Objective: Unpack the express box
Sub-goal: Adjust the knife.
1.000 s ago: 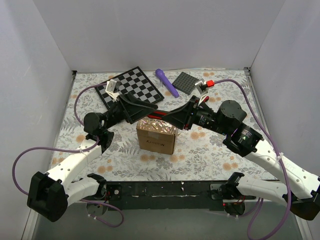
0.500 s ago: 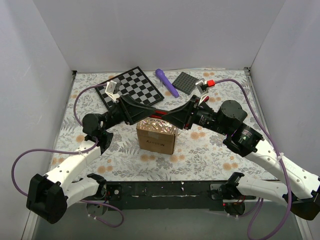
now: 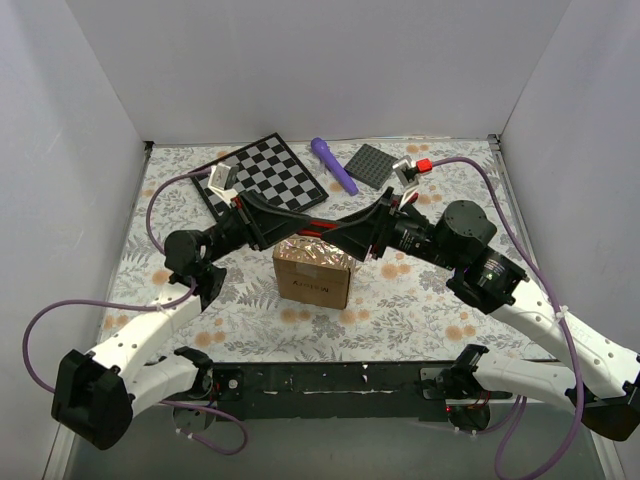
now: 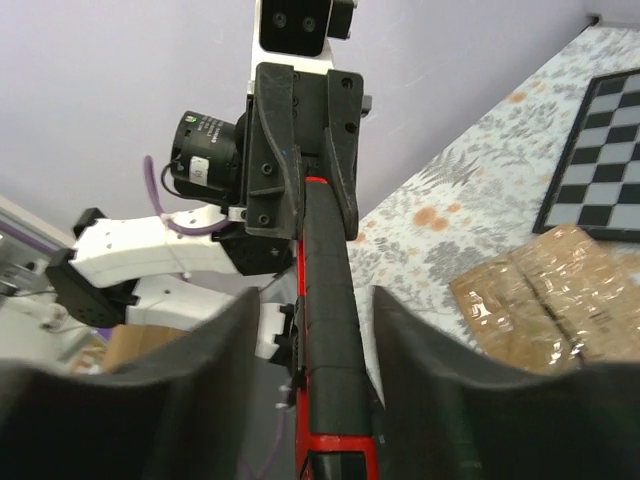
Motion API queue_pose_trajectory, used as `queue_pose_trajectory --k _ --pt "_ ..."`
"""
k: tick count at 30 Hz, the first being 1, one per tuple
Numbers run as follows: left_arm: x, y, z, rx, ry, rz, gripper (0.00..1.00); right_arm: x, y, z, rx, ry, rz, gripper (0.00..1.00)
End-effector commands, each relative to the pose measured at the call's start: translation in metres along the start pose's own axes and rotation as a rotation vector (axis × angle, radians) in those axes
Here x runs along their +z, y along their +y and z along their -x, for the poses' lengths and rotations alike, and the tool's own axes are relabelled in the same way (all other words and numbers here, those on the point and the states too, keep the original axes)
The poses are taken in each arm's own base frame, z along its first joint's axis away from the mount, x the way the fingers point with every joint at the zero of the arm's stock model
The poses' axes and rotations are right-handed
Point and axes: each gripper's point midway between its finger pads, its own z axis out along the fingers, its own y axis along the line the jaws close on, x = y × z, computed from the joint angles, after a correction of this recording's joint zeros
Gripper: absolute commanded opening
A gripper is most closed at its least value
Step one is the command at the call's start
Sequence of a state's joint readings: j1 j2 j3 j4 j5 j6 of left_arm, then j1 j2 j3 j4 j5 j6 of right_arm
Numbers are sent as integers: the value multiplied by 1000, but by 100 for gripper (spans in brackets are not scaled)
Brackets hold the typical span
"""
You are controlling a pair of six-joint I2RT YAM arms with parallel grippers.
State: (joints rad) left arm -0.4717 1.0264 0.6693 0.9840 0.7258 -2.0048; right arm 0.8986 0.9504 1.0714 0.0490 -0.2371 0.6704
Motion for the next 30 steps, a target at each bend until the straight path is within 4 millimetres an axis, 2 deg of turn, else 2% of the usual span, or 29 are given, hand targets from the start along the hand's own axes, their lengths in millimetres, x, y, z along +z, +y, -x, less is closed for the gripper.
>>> queue_pose_trajectory --k 1,3,5,6,12,16,30 --pt "-3 -1 11 -8 -88 28 0 -5 23 31 -38 -101 55 64" --pt "-3 1 19 -7 -142 39 0 -5 19 31 -21 -117 46 72" --pt "-3 4 26 -10 -185 50 0 -6 21 35 -10 -147 54 76" --pt "-3 4 29 -10 -201 53 0 -6 20 35 -4 -152 53 88" --pt "-5 6 47 -15 -316 70 0 -6 12 36 31 -212 42 89" --pt "-7 2 49 -5 -361 56 0 -6 5 39 48 -266 31 89" --pt "-3 0 34 -8 -326 43 0 25 -3 50 60 -308 45 88"
